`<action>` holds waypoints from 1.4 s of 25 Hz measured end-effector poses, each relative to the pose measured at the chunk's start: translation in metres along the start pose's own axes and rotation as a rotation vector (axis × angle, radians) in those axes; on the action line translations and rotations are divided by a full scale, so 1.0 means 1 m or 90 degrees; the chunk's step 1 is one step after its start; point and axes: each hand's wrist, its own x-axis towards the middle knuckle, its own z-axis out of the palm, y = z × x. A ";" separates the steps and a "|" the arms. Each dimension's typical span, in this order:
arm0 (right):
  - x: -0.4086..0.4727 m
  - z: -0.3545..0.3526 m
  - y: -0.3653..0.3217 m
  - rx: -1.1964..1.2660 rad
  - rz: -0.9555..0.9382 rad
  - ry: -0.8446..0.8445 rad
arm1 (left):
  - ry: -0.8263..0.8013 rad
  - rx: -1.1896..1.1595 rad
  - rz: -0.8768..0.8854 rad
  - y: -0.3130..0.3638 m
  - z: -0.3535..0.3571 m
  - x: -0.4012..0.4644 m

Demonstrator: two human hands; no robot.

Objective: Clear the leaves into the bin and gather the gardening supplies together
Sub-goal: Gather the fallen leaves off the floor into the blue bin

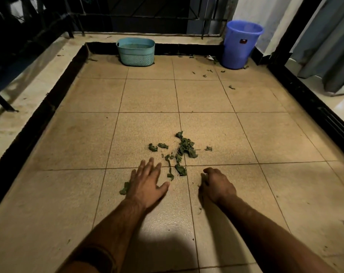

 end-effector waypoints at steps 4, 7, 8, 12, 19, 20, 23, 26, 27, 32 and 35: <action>0.029 -0.004 -0.006 -0.029 0.044 -0.022 | -0.005 -0.138 -0.381 -0.005 -0.003 0.015; 0.048 -0.005 -0.009 -0.015 0.048 -0.009 | -0.017 -0.284 -0.422 -0.001 0.008 0.021; 0.055 -0.005 -0.010 -0.002 0.045 -0.004 | -0.014 -0.299 -0.342 0.006 0.016 0.026; 0.088 -0.008 -0.026 0.025 -0.003 0.023 | 0.015 -0.238 -0.016 0.033 0.033 0.051; 0.140 -0.011 -0.063 -0.300 -0.111 -0.095 | -0.047 -0.027 -0.021 0.016 -0.002 0.107; 0.148 -0.012 -0.067 -0.308 -0.125 -0.109 | -0.065 -0.028 -0.016 0.018 -0.005 0.113; 0.165 -0.014 -0.076 -0.342 -0.185 -0.175 | -0.094 -0.055 -0.005 0.029 -0.001 0.123; 0.167 -0.018 -0.078 -0.389 -0.230 -0.210 | -0.106 -0.068 -0.014 0.032 0.008 0.123; 0.164 -0.018 -0.080 -0.384 -0.224 -0.211 | -0.104 -0.051 -0.003 0.028 0.013 0.118; 0.130 -0.007 -0.062 -0.292 -0.206 -0.106 | 0.011 0.049 0.094 0.026 0.032 0.072; 0.082 0.010 -0.029 -0.277 -0.257 -0.025 | 0.029 0.145 0.214 0.021 0.023 0.047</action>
